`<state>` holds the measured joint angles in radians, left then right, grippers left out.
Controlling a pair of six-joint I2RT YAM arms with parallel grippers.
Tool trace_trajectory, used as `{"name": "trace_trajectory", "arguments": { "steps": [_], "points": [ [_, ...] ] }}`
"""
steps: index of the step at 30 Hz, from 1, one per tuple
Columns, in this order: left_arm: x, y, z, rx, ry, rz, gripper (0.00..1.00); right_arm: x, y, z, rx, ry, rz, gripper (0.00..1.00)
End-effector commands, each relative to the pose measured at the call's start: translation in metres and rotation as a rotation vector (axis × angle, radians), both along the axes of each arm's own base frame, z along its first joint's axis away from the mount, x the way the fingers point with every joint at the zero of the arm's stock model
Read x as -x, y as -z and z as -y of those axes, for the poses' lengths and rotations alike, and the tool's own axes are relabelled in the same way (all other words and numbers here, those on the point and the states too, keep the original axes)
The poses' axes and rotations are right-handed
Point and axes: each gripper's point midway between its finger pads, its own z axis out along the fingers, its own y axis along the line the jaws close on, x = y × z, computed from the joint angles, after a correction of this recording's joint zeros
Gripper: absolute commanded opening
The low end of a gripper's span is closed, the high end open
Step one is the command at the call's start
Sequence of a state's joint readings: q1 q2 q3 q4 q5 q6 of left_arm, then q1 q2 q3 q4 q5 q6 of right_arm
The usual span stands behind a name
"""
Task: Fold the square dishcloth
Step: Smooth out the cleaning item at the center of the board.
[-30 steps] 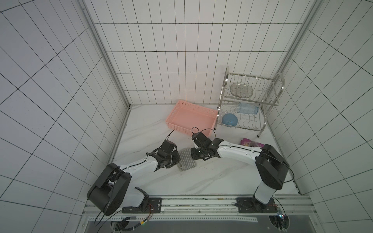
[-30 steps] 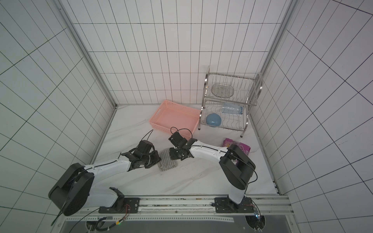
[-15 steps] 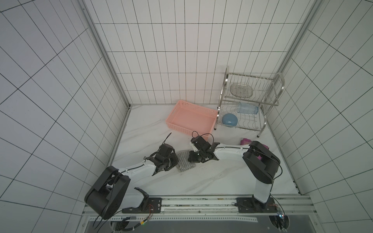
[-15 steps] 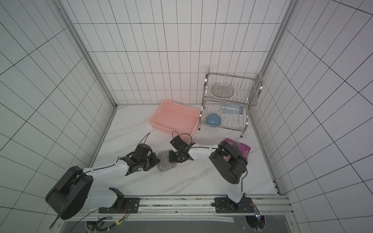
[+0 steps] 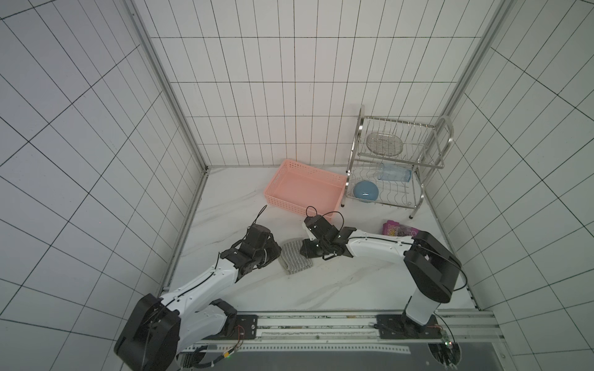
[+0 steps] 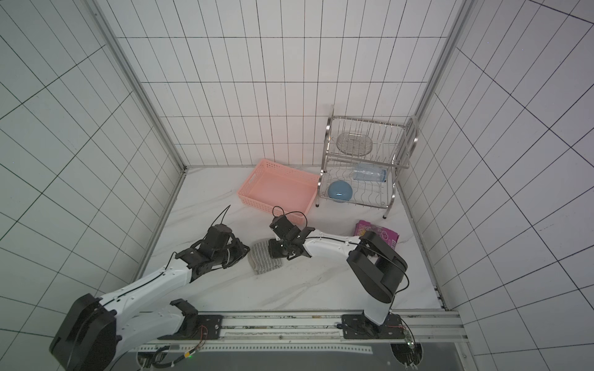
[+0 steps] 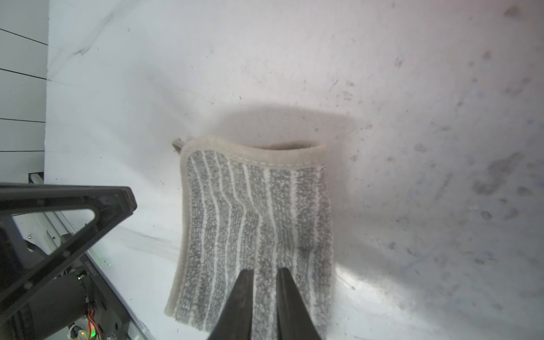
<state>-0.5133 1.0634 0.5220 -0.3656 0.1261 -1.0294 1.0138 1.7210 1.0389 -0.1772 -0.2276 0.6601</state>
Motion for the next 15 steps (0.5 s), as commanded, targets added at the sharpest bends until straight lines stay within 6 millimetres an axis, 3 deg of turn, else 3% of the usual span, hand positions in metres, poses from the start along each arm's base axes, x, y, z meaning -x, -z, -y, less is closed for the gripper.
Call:
{"name": "trace_trajectory", "arguments": {
  "steps": [1,4,8,15],
  "points": [
    [-0.004,-0.019,-0.006,-0.004,-0.035,0.041,0.19,0.005,-0.002,0.005,0.012,-0.008,0.022,0.19],
    [-0.008,-0.029,0.005,0.052,-0.005,0.073,0.19,0.003,-0.006,-0.002,-0.016,-0.014,0.023,0.19],
    [-0.006,-0.028,0.028,0.118,0.068,0.069,0.19,-0.01,-0.012,-0.008,-0.049,-0.017,0.016,0.19],
    [0.008,-0.001,0.047,0.156,0.126,0.009,0.18,-0.022,-0.003,-0.019,-0.074,-0.049,-0.034,0.19]
  ]
}}
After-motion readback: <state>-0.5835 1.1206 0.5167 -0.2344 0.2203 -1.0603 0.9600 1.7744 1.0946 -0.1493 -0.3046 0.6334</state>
